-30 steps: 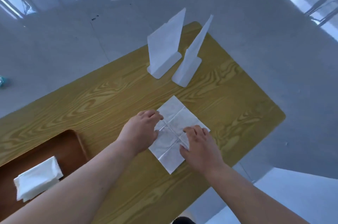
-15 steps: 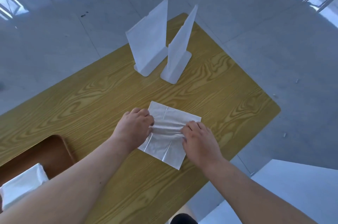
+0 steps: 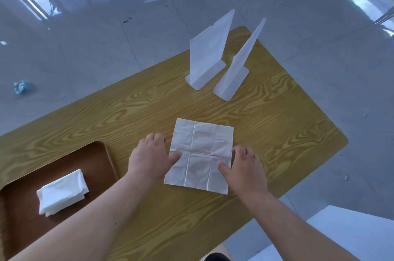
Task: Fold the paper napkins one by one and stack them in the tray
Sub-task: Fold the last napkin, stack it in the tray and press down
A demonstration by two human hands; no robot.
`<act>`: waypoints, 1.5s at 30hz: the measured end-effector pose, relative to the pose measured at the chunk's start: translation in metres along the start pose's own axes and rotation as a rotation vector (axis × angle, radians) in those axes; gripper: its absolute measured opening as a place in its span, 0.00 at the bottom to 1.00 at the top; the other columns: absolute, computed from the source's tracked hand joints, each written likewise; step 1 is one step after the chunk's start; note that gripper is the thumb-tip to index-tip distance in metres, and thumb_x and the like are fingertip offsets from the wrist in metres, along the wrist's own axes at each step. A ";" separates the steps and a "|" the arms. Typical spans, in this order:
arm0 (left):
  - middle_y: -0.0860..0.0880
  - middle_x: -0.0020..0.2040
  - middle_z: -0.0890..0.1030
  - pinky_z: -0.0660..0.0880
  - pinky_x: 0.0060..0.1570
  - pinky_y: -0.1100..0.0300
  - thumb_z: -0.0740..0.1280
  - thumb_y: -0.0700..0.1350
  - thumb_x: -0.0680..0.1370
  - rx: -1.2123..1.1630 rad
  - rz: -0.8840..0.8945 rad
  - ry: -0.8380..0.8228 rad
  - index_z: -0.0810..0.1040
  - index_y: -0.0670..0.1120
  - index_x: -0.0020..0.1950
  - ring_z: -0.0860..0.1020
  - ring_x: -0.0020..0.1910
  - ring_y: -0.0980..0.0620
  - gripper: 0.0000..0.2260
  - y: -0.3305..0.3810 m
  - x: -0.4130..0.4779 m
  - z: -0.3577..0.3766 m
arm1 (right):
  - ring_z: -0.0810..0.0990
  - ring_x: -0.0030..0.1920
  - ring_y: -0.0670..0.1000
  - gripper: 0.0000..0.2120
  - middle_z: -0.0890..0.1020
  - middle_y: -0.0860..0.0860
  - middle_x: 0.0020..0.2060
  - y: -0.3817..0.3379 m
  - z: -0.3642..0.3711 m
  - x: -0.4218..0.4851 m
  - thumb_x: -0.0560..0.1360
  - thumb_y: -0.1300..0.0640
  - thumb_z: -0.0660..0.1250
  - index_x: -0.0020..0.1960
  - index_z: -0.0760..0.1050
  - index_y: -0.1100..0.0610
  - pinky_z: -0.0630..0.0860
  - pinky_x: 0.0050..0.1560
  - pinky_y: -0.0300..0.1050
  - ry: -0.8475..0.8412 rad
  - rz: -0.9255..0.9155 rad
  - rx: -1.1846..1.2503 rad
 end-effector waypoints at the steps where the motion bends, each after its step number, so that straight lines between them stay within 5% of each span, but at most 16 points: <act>1: 0.51 0.61 0.77 0.74 0.58 0.54 0.65 0.71 0.74 0.001 -0.021 -0.015 0.74 0.49 0.67 0.75 0.61 0.49 0.31 -0.003 -0.002 0.003 | 0.74 0.56 0.54 0.24 0.77 0.51 0.56 0.000 0.004 -0.002 0.74 0.38 0.68 0.62 0.72 0.53 0.73 0.58 0.50 -0.021 0.023 0.004; 6: 0.52 0.54 0.77 0.72 0.48 0.57 0.71 0.63 0.75 -0.057 -0.056 -0.075 0.77 0.52 0.54 0.75 0.53 0.51 0.17 -0.004 -0.002 0.019 | 0.73 0.60 0.54 0.22 0.77 0.51 0.59 -0.005 0.014 -0.003 0.76 0.44 0.72 0.65 0.72 0.52 0.73 0.62 0.48 -0.090 -0.007 0.015; 12: 0.55 0.44 0.82 0.76 0.35 0.57 0.72 0.49 0.73 -0.379 -0.131 -0.158 0.79 0.53 0.43 0.80 0.41 0.54 0.03 0.001 -0.001 0.025 | 0.74 0.58 0.54 0.07 0.78 0.50 0.55 -0.013 0.015 0.002 0.78 0.55 0.66 0.55 0.77 0.52 0.75 0.58 0.48 -0.171 0.069 0.206; 15: 0.57 0.44 0.82 0.76 0.35 0.57 0.73 0.56 0.73 -0.411 -0.189 -0.128 0.77 0.52 0.49 0.79 0.41 0.56 0.11 -0.005 -0.002 0.018 | 0.77 0.52 0.51 0.02 0.79 0.48 0.49 -0.015 0.009 0.001 0.77 0.56 0.66 0.48 0.76 0.50 0.77 0.50 0.48 -0.167 0.107 0.346; 20: 0.56 0.52 0.75 0.71 0.37 0.57 0.71 0.71 0.70 -0.229 -0.212 -0.115 0.72 0.54 0.56 0.77 0.48 0.53 0.27 -0.009 0.000 0.012 | 0.75 0.36 0.48 0.02 0.79 0.46 0.38 -0.015 0.000 0.005 0.73 0.53 0.66 0.43 0.74 0.50 0.69 0.35 0.43 -0.174 0.192 0.579; 22: 0.56 0.53 0.75 0.72 0.38 0.57 0.72 0.70 0.70 -0.211 -0.200 -0.114 0.74 0.53 0.56 0.77 0.48 0.53 0.26 -0.008 -0.001 0.014 | 0.75 0.37 0.49 0.05 0.79 0.48 0.39 -0.013 -0.002 0.007 0.72 0.52 0.67 0.46 0.76 0.53 0.72 0.38 0.46 -0.220 0.288 0.742; 26: 0.53 0.52 0.75 0.74 0.42 0.56 0.73 0.64 0.72 -0.118 -0.132 -0.119 0.75 0.52 0.51 0.76 0.48 0.51 0.19 -0.006 -0.006 0.023 | 0.85 0.56 0.56 0.21 0.83 0.54 0.58 -0.014 -0.001 0.011 0.69 0.54 0.75 0.60 0.74 0.52 0.82 0.60 0.61 -0.351 0.445 1.119; 32: 0.52 0.53 0.75 0.72 0.41 0.56 0.73 0.61 0.72 -0.120 -0.128 -0.156 0.74 0.53 0.51 0.75 0.48 0.51 0.16 -0.010 -0.005 0.028 | 0.86 0.53 0.53 0.36 0.81 0.49 0.57 -0.030 -0.005 0.015 0.74 0.62 0.71 0.78 0.62 0.47 0.84 0.54 0.55 -0.353 0.358 0.991; 35: 0.57 0.49 0.78 0.71 0.36 0.59 0.71 0.70 0.70 -0.311 -0.186 -0.181 0.74 0.55 0.51 0.77 0.44 0.57 0.22 -0.014 -0.006 0.021 | 0.84 0.58 0.56 0.40 0.76 0.52 0.60 -0.042 -0.017 0.014 0.74 0.63 0.72 0.80 0.60 0.44 0.81 0.62 0.56 -0.377 0.300 1.050; 38: 0.58 0.48 0.83 0.73 0.37 0.60 0.65 0.79 0.67 -0.628 -0.226 -0.135 0.76 0.56 0.56 0.80 0.44 0.59 0.31 -0.015 -0.014 0.011 | 0.87 0.56 0.57 0.38 0.77 0.57 0.65 -0.057 -0.036 0.012 0.77 0.65 0.70 0.80 0.61 0.43 0.83 0.55 0.52 -0.441 0.233 1.211; 41: 0.54 0.53 0.87 0.80 0.49 0.55 0.64 0.82 0.64 -0.998 -0.236 -0.242 0.78 0.55 0.62 0.84 0.51 0.55 0.39 -0.007 -0.022 0.004 | 0.87 0.54 0.57 0.33 0.85 0.60 0.59 -0.076 -0.057 0.010 0.79 0.67 0.67 0.77 0.64 0.41 0.84 0.51 0.52 -0.574 0.167 1.369; 45: 0.51 0.60 0.87 0.76 0.60 0.53 0.66 0.78 0.69 -1.419 -0.217 -0.488 0.79 0.59 0.63 0.84 0.60 0.53 0.31 0.010 -0.032 -0.016 | 0.86 0.52 0.56 0.31 0.86 0.59 0.57 -0.098 -0.083 0.010 0.80 0.67 0.66 0.76 0.65 0.43 0.83 0.52 0.51 -0.656 0.066 1.426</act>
Point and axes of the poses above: each hand's wrist, its own x-axis towards the middle knuckle, its own z-axis out of the palm, y = z × x, the point moved 4 cm from there along x, towards the middle knuckle
